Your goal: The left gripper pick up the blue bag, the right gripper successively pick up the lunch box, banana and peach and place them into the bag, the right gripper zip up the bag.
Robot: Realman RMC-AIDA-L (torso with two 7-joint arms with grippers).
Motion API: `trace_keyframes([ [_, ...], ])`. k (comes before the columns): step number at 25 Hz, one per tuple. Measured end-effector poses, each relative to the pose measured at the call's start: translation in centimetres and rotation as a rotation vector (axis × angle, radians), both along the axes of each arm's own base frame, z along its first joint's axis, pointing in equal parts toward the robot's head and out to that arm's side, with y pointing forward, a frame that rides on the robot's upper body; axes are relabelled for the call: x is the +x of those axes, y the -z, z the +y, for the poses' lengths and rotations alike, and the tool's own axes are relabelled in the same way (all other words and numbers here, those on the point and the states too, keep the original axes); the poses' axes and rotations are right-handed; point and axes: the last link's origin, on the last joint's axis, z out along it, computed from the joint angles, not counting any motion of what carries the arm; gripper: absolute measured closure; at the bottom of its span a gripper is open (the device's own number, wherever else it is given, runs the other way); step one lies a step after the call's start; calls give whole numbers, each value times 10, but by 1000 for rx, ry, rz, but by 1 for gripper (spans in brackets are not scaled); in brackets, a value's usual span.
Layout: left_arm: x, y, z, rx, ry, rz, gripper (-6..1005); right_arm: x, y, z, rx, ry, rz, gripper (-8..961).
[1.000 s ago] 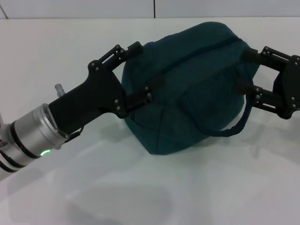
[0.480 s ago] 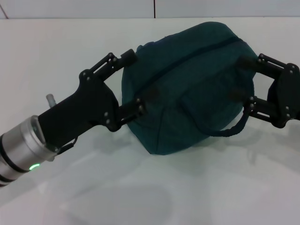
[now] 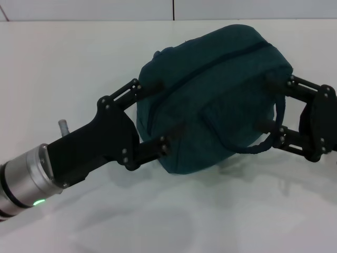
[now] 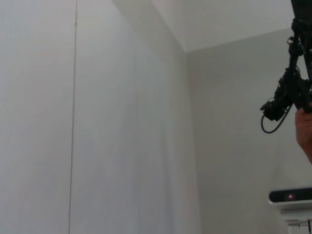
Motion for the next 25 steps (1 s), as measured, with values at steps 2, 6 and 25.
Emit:
trace_keyframes([
  [2,-1,0,-1,2,-3,0,214,0,1,-1,-2,-2,-4,286],
  [6,-2,1,-4,-5,0,6,214,1,3,-2,-10,0,-7,286],
  [25,-2,1,-4,1,9,14,214,2,7,-2,15,7,-14,286],
])
